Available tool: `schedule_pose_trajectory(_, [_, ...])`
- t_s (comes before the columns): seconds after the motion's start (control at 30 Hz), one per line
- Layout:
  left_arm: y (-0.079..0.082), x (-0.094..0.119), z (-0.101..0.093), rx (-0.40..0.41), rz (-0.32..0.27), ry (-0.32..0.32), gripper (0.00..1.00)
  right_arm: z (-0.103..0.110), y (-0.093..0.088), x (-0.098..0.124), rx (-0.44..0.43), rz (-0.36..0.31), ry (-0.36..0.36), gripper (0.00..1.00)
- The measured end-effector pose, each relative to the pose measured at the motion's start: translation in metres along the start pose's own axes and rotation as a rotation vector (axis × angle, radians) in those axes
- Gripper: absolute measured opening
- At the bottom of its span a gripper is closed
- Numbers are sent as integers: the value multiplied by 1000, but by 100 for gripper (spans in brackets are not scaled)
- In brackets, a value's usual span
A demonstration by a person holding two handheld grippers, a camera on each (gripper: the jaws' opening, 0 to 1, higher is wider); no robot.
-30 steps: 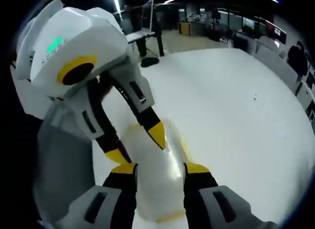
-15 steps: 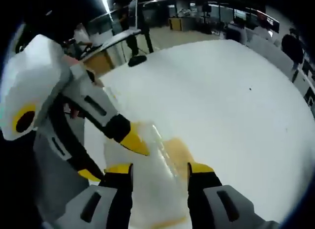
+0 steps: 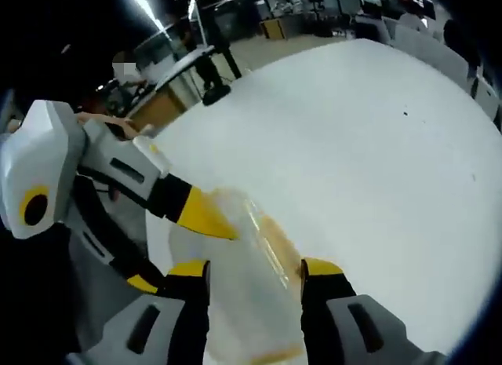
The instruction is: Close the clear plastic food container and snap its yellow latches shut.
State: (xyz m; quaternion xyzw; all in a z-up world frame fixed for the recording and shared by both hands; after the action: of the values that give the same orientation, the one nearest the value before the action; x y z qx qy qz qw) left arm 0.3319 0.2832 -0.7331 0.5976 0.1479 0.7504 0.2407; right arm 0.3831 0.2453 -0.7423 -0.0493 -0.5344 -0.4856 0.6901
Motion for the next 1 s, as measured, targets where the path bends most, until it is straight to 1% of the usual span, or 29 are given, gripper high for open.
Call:
schedule_pose_trajectory(0.03, [1,0,-1,-10,-3,0,54,1,0,1,1,-3,0,46])
schedule_pose_trajectory(0.13, [1,3,-3,-29,14,5,55,4,0,8,13,-14,6,46])
schedule_pose_trajectory(0.2, [2,5,-3,22,8,15,57,6,-3,13,48,-13,0,46])
schedule_pose_trajectory(0.23, [2,7,-4,35,5,16,57,6,-4,16,92,-11,-12,46])
schedule_pose_trajectory(0.33, [2,10,-10,32,11,21,56,8,-10,20,142,13,-43,45])
schedule_pose_trajectory(0.37, [3,10,-12,28,9,20,55,8,-11,21,171,18,-54,45])
schedule_pose_trajectory(0.4, [5,10,-15,21,10,19,55,11,-14,22,195,30,-54,45])
schedule_pose_trajectory(0.43, [5,10,-16,17,12,19,55,12,-15,22,200,38,-51,45])
schedule_pose_trajectory(0.5, [9,7,-21,-17,17,14,54,13,-15,21,207,47,-44,45])
schedule_pose_trajectory(0.57, [14,5,-23,-81,33,25,52,12,-12,19,215,55,-45,45])
schedule_pose_trajectory(0.6, [15,4,-24,-115,57,33,51,11,-8,19,217,59,-47,45])
schedule_pose_trajectory(0.67, [19,2,-28,-172,70,38,51,12,0,18,221,59,-44,44])
schedule_pose_trajectory(0.7, [20,1,-30,-178,72,35,51,13,4,17,224,58,-43,44])
schedule_pose_trajectory(0.73, [19,-1,-30,-188,102,50,52,11,6,14,257,84,-43,44])
schedule_pose_trajectory(0.77, [19,-2,-30,-212,121,44,53,10,5,12,265,115,-49,43])
schedule_pose_trajectory(0.8, [19,-3,-31,-228,127,42,51,6,4,10,296,155,-68,42])
schedule_pose_trajectory(0.87, [19,-2,-29,-216,132,49,46,4,5,8,316,178,-75,40])
schedule_pose_trajectory(0.93, [19,2,-29,-200,137,51,41,3,10,8,318,176,-81,39])
schedule_pose_trajectory(1.0, [22,3,-30,-212,142,61,42,2,16,9,320,177,-88,38])
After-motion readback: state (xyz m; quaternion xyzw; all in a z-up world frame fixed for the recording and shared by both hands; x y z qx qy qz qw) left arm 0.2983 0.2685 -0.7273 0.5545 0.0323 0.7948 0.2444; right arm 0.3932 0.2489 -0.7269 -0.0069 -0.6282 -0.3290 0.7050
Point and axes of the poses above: the point that each gripper's makers call its tool centre point, and the gripper's own axes: x roughly backward along the fingers, z roughly to its left, y roughly out of its top, the point moved 3 cm from there along x, roughly backward along the fingers, and after that the axes turned 10 degrees about -x, right-handed, at the moved point
